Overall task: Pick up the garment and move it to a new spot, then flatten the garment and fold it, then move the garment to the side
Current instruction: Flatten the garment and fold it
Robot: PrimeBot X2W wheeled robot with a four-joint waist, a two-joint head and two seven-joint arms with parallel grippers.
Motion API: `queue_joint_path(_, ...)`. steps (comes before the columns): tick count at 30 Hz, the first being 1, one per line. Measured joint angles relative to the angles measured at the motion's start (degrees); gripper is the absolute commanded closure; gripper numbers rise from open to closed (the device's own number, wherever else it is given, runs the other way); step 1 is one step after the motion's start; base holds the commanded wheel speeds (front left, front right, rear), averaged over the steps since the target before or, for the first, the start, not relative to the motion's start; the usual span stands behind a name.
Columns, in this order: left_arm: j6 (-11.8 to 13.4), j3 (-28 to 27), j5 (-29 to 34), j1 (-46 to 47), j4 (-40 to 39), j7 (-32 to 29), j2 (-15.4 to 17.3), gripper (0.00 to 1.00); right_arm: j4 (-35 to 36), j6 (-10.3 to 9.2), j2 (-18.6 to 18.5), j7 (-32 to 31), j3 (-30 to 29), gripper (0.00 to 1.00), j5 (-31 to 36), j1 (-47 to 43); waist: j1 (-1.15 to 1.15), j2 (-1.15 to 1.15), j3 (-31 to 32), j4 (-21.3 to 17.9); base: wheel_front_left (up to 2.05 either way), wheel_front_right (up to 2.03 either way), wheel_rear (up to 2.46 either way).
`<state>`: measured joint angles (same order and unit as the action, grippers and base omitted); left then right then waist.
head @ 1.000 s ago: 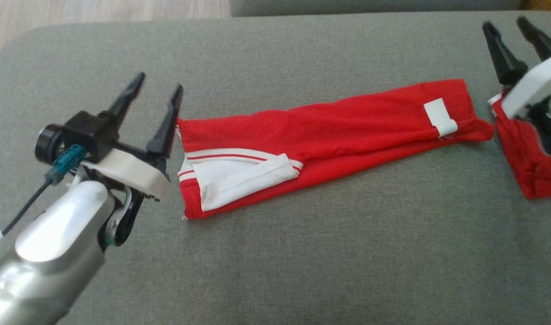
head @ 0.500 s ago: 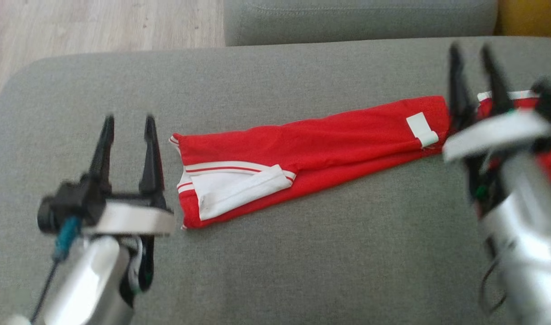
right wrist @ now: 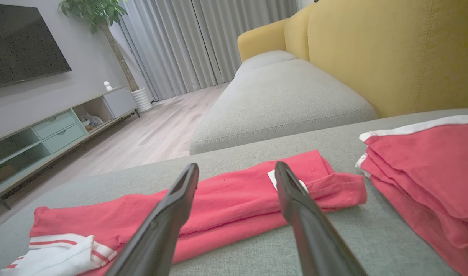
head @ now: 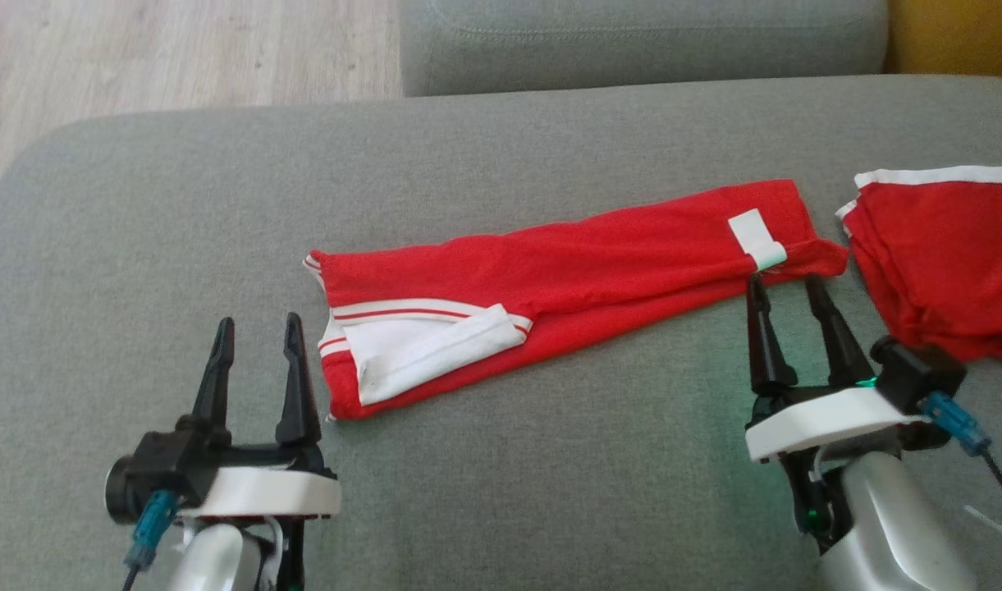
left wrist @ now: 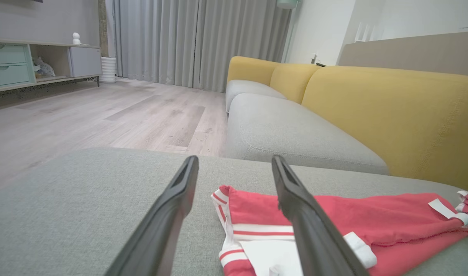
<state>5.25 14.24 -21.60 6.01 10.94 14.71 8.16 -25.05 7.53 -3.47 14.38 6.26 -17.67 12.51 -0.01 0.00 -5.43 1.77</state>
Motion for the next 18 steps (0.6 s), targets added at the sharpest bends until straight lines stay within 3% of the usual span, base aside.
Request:
queue_joint_path(9,-4.9,-2.3,4.7,2.9,1.8,0.0,-3.0,0.00,0.3,0.00,0.2,-3.0,-6.5,0.00,4.0,3.8,0.01,0.00,-3.6,1.9,0.00,0.00,0.00)
queue_joint_path(18,-7.9,-3.3,6.6,6.1,1.8,0.0,-4.9,0.00,-9.6,0.00,0.3,-11.1,-17.3,0.00,11.4,14.8,0.02,0.00,-8.4,5.0,0.00,0.00,0.00)
